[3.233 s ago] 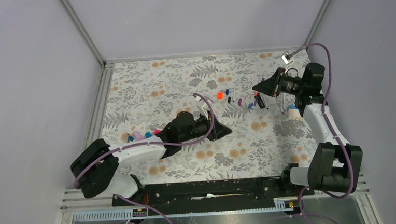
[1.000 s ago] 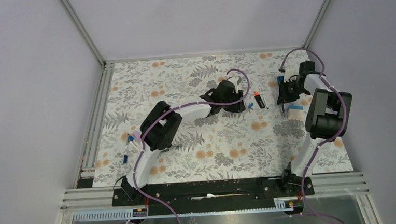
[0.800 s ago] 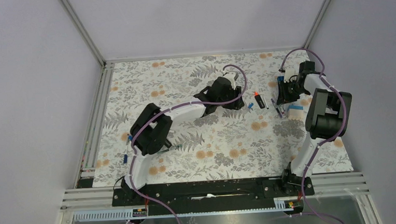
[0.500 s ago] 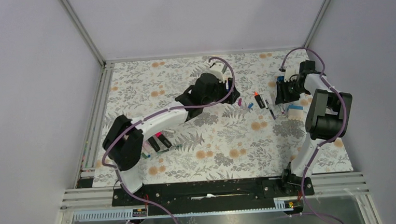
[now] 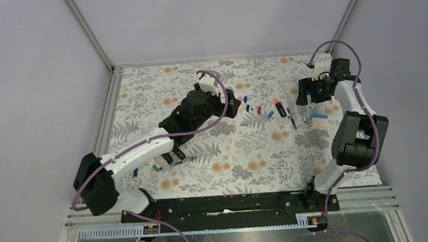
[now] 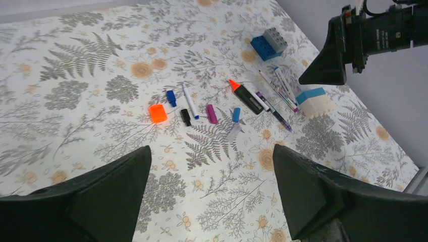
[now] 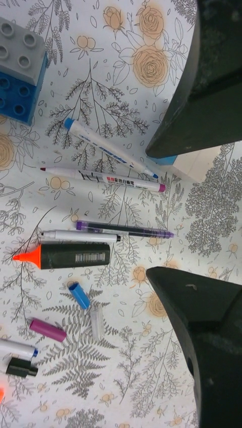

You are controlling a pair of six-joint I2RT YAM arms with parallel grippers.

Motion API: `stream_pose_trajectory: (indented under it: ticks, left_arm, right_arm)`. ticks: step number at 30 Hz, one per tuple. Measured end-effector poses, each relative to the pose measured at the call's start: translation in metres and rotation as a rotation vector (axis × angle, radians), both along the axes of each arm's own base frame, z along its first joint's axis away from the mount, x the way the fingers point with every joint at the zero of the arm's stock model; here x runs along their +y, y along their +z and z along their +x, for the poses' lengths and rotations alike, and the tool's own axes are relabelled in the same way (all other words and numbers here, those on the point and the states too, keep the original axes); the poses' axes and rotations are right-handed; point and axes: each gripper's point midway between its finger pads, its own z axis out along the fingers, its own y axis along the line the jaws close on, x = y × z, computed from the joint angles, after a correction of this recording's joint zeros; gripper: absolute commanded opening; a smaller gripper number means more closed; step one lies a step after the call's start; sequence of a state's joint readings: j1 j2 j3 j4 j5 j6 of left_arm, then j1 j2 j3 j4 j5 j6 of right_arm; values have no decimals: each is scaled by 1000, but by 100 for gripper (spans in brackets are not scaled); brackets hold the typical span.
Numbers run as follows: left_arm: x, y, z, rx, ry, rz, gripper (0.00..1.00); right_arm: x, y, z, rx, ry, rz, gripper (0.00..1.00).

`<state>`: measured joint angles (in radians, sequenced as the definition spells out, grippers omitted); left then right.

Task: Open the pen caps
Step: Pick up the pen from the center of the board.

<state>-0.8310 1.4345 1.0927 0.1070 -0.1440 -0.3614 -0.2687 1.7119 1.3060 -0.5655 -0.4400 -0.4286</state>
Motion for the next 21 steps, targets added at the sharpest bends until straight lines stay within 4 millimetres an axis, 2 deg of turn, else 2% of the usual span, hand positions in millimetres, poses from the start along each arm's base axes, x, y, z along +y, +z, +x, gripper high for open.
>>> stream_pose_trajectory:
  ticks: [5,8,16,21]
  left_arm:
    - [34,21,-11,-66,53,-14,99]
    - [53,25,-16,-86,80,-20,99]
    - [95,2,-31,-44,148,-35,99]
    - [116,-11,-42,17,186,-58,99]
  right_arm:
    - [6,17,-5,-41,-1,15,99]
    - [10,28,-10,-66,-1,26,100]
    - [32,61,-32,-161,41,92,100]
    - [55,69,-58,-219,87,165,99]
